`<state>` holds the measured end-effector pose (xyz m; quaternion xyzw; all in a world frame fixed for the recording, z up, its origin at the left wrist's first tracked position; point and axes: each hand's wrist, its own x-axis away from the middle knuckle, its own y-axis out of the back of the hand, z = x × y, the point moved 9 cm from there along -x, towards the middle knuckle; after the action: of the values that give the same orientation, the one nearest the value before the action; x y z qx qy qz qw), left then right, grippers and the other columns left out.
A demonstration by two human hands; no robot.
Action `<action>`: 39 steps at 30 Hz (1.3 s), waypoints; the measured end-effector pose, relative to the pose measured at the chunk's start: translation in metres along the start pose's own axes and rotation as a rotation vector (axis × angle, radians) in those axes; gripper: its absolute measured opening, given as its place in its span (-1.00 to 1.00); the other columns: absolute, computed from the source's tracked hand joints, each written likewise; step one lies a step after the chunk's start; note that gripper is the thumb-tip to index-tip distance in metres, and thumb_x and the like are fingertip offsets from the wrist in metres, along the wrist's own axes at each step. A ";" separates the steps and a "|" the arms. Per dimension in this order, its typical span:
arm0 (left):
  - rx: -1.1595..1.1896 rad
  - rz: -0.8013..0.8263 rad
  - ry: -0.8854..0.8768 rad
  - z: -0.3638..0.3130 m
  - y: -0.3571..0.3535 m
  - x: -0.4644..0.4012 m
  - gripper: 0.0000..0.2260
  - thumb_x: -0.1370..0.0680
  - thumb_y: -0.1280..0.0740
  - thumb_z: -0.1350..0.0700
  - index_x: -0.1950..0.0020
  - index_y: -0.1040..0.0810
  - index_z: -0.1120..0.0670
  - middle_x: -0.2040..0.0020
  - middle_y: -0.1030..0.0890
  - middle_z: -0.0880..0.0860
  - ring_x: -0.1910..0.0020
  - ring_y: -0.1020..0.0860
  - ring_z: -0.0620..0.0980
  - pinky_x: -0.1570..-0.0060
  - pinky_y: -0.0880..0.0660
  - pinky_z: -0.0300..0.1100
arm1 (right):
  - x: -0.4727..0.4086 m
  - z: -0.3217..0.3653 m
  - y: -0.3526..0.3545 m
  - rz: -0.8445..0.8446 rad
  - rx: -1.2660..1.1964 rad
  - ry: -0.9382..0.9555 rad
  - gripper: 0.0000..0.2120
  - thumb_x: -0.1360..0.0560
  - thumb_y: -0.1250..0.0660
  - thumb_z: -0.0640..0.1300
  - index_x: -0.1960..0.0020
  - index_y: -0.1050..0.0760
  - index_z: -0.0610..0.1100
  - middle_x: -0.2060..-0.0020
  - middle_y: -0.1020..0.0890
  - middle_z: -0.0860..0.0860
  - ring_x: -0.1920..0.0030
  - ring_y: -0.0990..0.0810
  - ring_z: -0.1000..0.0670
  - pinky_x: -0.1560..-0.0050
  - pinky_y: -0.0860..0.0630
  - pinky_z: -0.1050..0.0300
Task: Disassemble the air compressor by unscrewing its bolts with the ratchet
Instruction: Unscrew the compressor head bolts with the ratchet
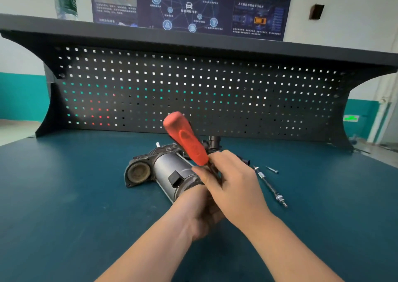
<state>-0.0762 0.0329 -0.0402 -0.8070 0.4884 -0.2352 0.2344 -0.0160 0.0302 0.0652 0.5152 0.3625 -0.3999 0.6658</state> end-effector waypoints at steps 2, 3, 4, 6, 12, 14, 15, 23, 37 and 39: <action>0.007 0.005 0.006 -0.001 -0.001 0.001 -0.73 -0.58 -0.21 0.07 0.19 -0.67 0.02 0.14 -0.64 -0.03 0.15 -0.60 -0.10 0.22 -0.53 -0.22 | 0.000 0.001 0.001 -0.008 0.008 0.003 -0.79 -0.49 -0.31 0.04 0.16 -0.50 -0.11 0.31 -0.48 0.06 0.28 -0.43 0.04 0.27 -0.37 0.12; -0.010 -0.016 0.020 0.001 0.002 -0.001 -0.75 -0.58 -0.20 0.12 0.18 -0.64 0.06 0.15 -0.63 0.03 0.17 -0.60 -0.05 0.25 -0.53 -0.20 | 0.000 -0.001 0.002 -0.029 0.002 -0.025 -0.79 -0.50 -0.29 0.05 0.16 -0.47 -0.09 0.34 -0.48 0.09 0.30 -0.42 0.05 0.29 -0.36 0.15; -0.032 -0.038 0.034 0.002 0.005 -0.001 -0.76 -0.57 -0.19 0.21 0.20 -0.61 0.12 0.22 -0.62 0.08 0.24 -0.61 -0.01 0.32 -0.56 -0.21 | 0.000 -0.006 0.004 -0.054 -0.021 -0.079 -0.80 -0.50 -0.27 0.07 0.18 -0.43 -0.05 0.38 -0.47 0.12 0.33 -0.42 0.06 0.32 -0.34 0.19; -0.050 -0.080 0.055 0.005 0.010 -0.001 -0.77 -0.55 -0.19 0.32 0.25 -0.58 0.21 0.36 -0.62 0.13 0.42 -0.62 0.01 0.45 -0.57 -0.20 | 0.003 -0.025 0.009 -0.121 -0.101 -0.265 -0.76 -0.52 -0.23 0.11 0.21 -0.36 -0.01 0.46 -0.50 0.10 0.39 -0.46 0.06 0.35 -0.36 0.21; -0.018 -0.139 0.081 0.006 0.012 -0.002 -0.88 -0.54 -0.31 0.25 0.12 -0.53 0.30 0.31 -0.65 0.24 0.42 -0.64 0.11 0.40 -0.62 -0.08 | 0.054 -0.126 -0.001 -0.340 -0.562 -1.183 -0.77 -0.61 -0.15 -0.03 0.17 -0.38 -0.12 0.60 -0.56 0.04 0.68 -0.36 0.13 0.61 -0.26 0.28; -0.015 -0.144 0.083 0.007 0.013 -0.002 -0.88 -0.54 -0.31 0.26 0.15 -0.52 0.30 0.31 -0.65 0.24 0.43 -0.64 0.11 0.40 -0.62 -0.07 | 0.067 -0.132 -0.015 -0.342 -0.682 -1.316 -0.81 -0.60 -0.17 -0.07 0.16 -0.39 -0.10 0.62 -0.54 0.04 0.64 -0.40 0.11 0.59 -0.27 0.28; -0.007 -0.142 0.082 0.007 0.012 -0.003 -0.89 -0.53 -0.31 0.27 0.15 -0.52 0.30 0.30 -0.65 0.25 0.41 -0.64 0.12 0.39 -0.62 -0.07 | 0.066 -0.132 -0.017 -0.342 -0.683 -1.300 -0.81 -0.60 -0.19 -0.08 0.17 -0.40 -0.09 0.59 -0.54 0.05 0.58 -0.43 0.09 0.52 -0.31 0.24; 0.064 -0.131 0.043 0.005 0.010 -0.001 -0.90 -0.54 -0.29 0.30 0.15 -0.55 0.30 0.39 -0.62 0.18 0.45 -0.62 0.05 0.48 -0.57 -0.16 | 0.005 -0.054 0.016 -0.157 -0.206 -0.443 -0.78 -0.49 -0.29 0.04 0.26 -0.37 -0.04 0.45 -0.49 0.01 0.42 -0.45 0.05 0.36 -0.39 0.16; 0.067 -0.150 0.047 0.007 0.013 -0.003 -0.92 -0.54 -0.28 0.31 0.11 -0.52 0.32 0.29 -0.62 0.22 0.31 -0.62 0.11 0.42 -0.61 -0.06 | 0.018 -0.081 0.019 -0.216 -0.125 -0.713 -0.80 -0.54 -0.17 -0.02 0.22 -0.34 -0.06 0.41 -0.57 0.01 0.35 -0.53 -0.04 0.27 -0.48 -0.01; 0.073 -0.156 0.061 0.009 0.013 -0.003 -0.93 -0.54 -0.30 0.31 0.08 -0.51 0.33 0.18 -0.62 0.25 0.20 -0.60 0.15 0.40 -0.62 -0.05 | 0.031 -0.100 0.016 -0.234 -0.181 -0.902 -0.83 -0.55 -0.15 -0.07 0.20 -0.36 -0.09 0.44 -0.59 -0.01 0.38 -0.53 -0.06 0.31 -0.45 0.04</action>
<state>-0.0808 0.0315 -0.0562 -0.8260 0.4220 -0.2947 0.2296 0.0041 0.1254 0.0232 0.1857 0.1260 -0.6228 0.7495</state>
